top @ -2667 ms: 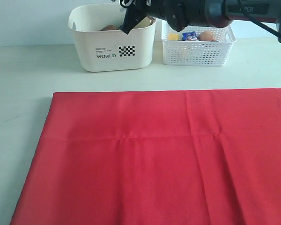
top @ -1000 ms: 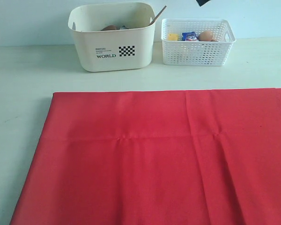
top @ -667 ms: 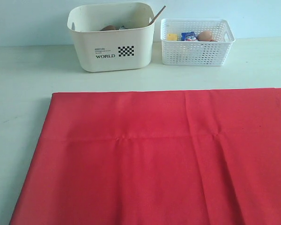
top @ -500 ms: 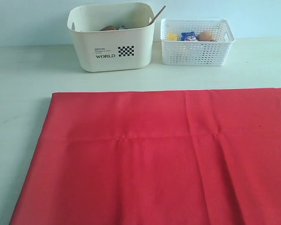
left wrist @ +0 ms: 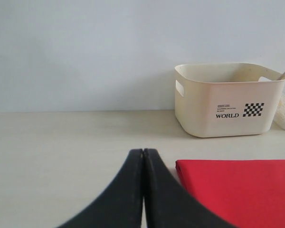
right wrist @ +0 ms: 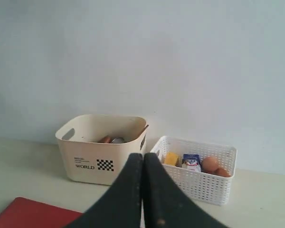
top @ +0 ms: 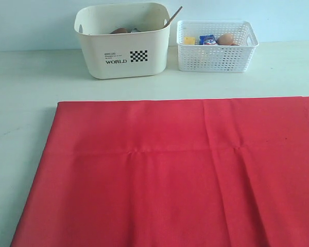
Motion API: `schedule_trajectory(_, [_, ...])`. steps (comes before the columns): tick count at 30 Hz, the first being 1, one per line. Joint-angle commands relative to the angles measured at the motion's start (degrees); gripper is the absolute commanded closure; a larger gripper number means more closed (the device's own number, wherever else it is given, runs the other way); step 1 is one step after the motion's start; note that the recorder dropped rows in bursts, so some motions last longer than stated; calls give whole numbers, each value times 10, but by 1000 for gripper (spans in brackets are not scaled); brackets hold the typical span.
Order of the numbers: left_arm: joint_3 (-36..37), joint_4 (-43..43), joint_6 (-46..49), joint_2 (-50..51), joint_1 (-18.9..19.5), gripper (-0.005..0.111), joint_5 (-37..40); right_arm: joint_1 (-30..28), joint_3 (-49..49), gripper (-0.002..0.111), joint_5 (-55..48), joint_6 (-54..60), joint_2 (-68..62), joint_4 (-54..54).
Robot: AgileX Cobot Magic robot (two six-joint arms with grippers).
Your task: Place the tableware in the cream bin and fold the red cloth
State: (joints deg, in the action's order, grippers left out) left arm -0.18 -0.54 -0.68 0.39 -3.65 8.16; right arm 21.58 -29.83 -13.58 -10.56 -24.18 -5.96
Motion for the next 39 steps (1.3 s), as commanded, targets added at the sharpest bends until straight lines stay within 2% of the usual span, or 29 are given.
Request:
schedule_trajectory(1, [2,-7,-2,-4,-5,106,-1,-3,74,108,64,-25,31,0])
schedule_trajectory(11, [2,-7,-2,-4,-5,106,-1,-3,214,108,185,-30,35,0])
schedule_trajectory(22, [2,-7,-2,-4,-5,106,-1,-3,292,108,179,-26,35,-5])
schedule_trajectory(31, [2,-7,-2,-4,-4,106,-8,-3,298,108,180,-28,35,-2])
schedule_trajectory(33, [2,-22,-46,-4,-4,106,-45,-3,298,108,180,-28,35,-2])
schedule_trajectory(36, [2,-73,-176,-4,-4,106,-101,-3,298,108,180,-31,35,-2])
schedule_trajectory(39, [2,-69,-188,-4,-4,106,-135,-3,298,108,180,-47,35,0])
